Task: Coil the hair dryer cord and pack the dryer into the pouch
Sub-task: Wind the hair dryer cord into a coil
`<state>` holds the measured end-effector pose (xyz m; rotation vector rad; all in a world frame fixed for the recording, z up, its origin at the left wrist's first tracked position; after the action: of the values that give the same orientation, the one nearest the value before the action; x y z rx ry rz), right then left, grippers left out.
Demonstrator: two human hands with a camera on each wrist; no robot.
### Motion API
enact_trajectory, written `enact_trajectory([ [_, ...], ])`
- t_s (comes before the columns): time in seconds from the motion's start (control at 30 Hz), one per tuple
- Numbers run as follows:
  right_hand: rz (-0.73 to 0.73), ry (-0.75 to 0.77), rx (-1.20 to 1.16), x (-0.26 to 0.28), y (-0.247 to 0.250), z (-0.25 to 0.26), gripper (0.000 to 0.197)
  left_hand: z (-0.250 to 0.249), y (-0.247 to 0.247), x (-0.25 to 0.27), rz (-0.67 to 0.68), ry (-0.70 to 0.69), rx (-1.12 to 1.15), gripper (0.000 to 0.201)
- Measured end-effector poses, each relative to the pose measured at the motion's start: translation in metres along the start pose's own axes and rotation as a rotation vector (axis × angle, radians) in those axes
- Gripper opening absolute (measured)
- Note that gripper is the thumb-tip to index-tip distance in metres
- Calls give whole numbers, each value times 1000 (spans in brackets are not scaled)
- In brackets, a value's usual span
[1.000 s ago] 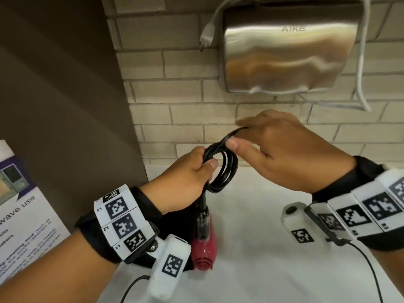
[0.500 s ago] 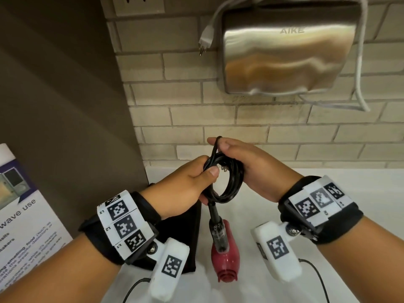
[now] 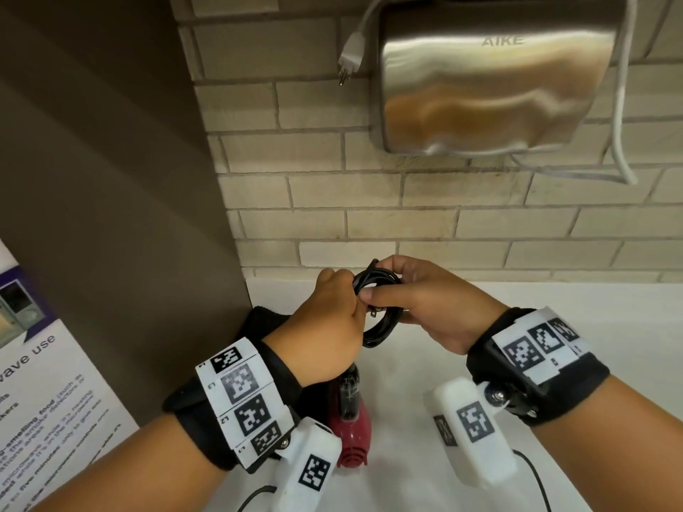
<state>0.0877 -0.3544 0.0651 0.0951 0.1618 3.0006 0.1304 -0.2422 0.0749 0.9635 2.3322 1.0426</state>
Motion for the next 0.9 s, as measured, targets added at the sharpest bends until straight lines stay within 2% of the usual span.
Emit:
enact_trajectory([
  [0.13, 17, 5, -12, 0, -3, -3, 23, 8, -7, -4, 12, 44, 103, 21],
  [0.27, 146, 46, -68, 4, -10, 4, 39, 10, -2, -3, -33, 49, 231, 28],
  [0.5, 175, 219, -161, 4, -11, 8, 57, 8, 5, -3, -79, 83, 187, 34],
  [0.57, 199, 272, -102, 8, -15, 10, 57, 12, 4, -2, -88, 107, 190, 34],
  [0.73, 195, 371, 140, 14, -19, 20, 36, 18, -1, 2, -89, 119, 422, 28],
  [0.9, 13, 474, 471, 16, -13, 27, 42, 27, 2, 2, -162, 134, 753, 19],
])
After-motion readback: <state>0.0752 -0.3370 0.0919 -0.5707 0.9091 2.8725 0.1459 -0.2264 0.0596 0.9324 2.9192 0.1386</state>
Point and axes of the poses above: each hand's wrist, its own x-axis away from the middle knuckle, its own y-axis out of the back of the hand, z = x × y, the point moved 8 cm from there along -x, towards the middle knuckle, and after that the axes turned 4 degrees about z, right-handed, at the moved point
